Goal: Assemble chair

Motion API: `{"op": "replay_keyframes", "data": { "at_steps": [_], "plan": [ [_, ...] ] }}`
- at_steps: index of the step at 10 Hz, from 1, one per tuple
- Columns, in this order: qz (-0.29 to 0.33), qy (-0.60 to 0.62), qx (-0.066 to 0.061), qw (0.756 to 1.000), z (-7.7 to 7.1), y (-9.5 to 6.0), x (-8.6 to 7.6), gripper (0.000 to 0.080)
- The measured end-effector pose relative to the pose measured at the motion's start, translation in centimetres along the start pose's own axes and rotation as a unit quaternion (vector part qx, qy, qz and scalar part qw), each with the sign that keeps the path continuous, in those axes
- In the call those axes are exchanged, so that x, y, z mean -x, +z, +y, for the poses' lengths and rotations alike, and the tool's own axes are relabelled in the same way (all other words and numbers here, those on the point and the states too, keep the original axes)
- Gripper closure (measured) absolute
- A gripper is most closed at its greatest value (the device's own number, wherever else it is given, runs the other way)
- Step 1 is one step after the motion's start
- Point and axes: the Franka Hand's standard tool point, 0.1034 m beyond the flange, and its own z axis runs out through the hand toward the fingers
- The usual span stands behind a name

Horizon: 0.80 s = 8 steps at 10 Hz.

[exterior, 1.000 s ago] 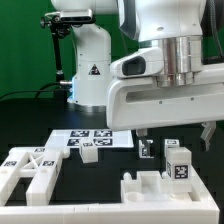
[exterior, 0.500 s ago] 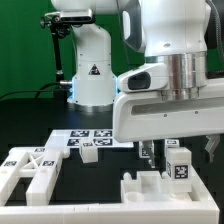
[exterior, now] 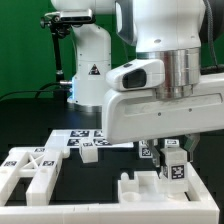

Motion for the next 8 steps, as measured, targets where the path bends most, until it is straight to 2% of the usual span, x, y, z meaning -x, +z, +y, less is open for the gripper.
{"op": "replay_keyframes", "data": {
  "at_steps": [3, 4, 5, 7, 8],
  "plan": [
    [0.001, 0.041, -0.002, 0.999, -0.1, 0.0, 0.0, 0.0515],
    [0.004, 0.130, -0.011, 0.991, -0.5, 0.0, 0.0, 0.0515],
    [0.005, 0.203, -0.019, 0.979, -0.8, 0.1, 0.0, 0.0515],
    [0.002, 0.318, -0.022, 0.948, -1.4, 0.2, 0.0, 0.0515],
    [-0.001, 0.393, -0.027, 0.919, -2.0, 0.2, 0.0, 0.0515]
  ]
}}
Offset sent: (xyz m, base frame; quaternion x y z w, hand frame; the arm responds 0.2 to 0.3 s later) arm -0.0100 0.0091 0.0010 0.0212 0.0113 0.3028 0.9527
